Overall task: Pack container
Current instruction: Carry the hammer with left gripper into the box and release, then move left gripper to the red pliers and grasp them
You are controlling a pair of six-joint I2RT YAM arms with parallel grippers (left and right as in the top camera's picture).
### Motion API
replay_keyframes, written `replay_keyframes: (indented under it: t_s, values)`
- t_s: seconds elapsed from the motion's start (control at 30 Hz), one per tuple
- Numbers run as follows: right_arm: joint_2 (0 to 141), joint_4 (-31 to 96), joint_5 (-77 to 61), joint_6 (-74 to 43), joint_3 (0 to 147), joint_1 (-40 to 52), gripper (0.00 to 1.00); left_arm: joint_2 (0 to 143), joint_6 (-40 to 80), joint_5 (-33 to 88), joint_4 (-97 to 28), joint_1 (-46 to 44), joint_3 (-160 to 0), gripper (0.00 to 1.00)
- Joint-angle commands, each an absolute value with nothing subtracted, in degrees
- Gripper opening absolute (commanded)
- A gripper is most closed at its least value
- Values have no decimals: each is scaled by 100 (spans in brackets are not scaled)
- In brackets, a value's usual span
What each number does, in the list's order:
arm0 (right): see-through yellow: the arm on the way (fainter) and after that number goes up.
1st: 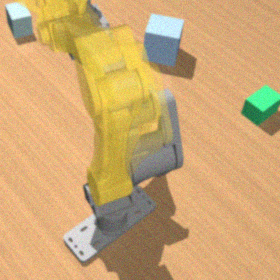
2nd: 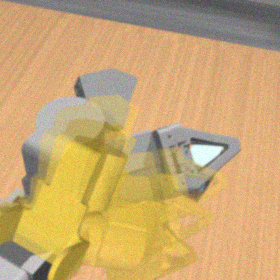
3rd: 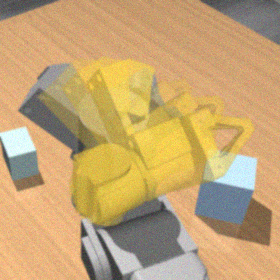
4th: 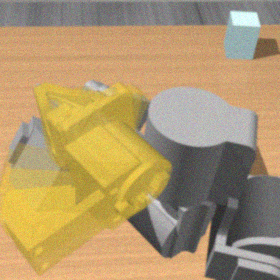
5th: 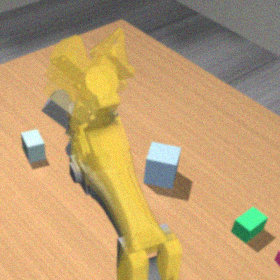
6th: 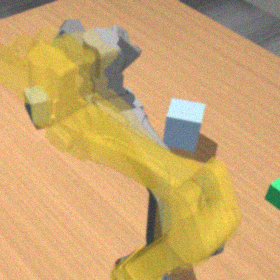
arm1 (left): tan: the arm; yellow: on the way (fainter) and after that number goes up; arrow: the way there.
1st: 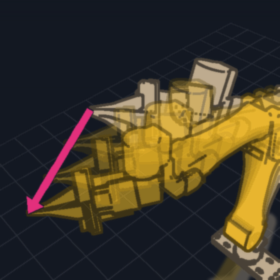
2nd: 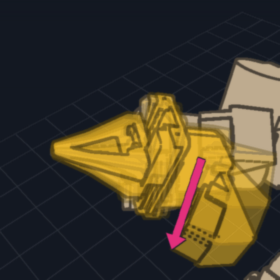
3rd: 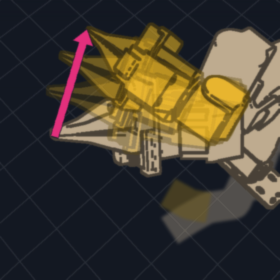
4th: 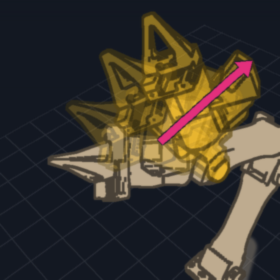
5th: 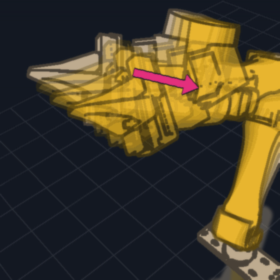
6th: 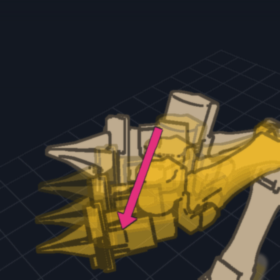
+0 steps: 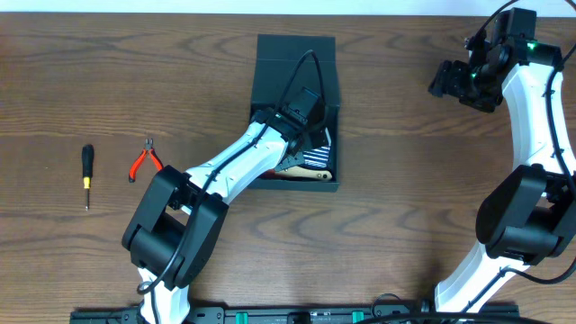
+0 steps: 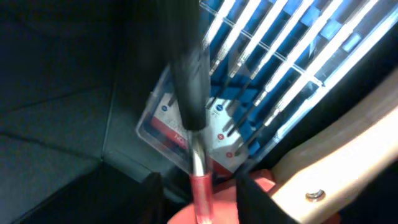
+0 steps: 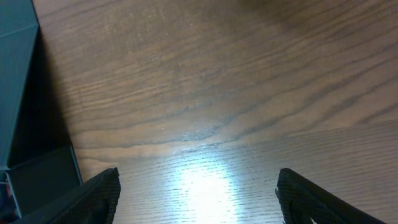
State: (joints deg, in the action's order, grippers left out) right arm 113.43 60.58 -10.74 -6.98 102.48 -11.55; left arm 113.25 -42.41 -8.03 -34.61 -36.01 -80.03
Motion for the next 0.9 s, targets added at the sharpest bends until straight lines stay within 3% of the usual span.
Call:
replay_keyframes:
  t_s: [0.0, 0.33, 0.6, 0.87]
  values:
    - [11360, 6069, -1142, -703, 10224, -1149, 82, 11187, -3992, -1116, -3385, -3581, -8095, 50]
    - [11360, 6132, -1140, -703, 10224, -1149, 82, 9946, -2469, -1581, -3376, -3557, -8372, 76]
    - [11360, 6128, -1142, -703, 10224, -1149, 83, 8635, -1737, -1619, -4372, -2749, -8370, 73]
    - [11360, 6101, -1142, -703, 10224, -1149, 83, 8879, -158, -1343, -5424, -558, -8082, 74]
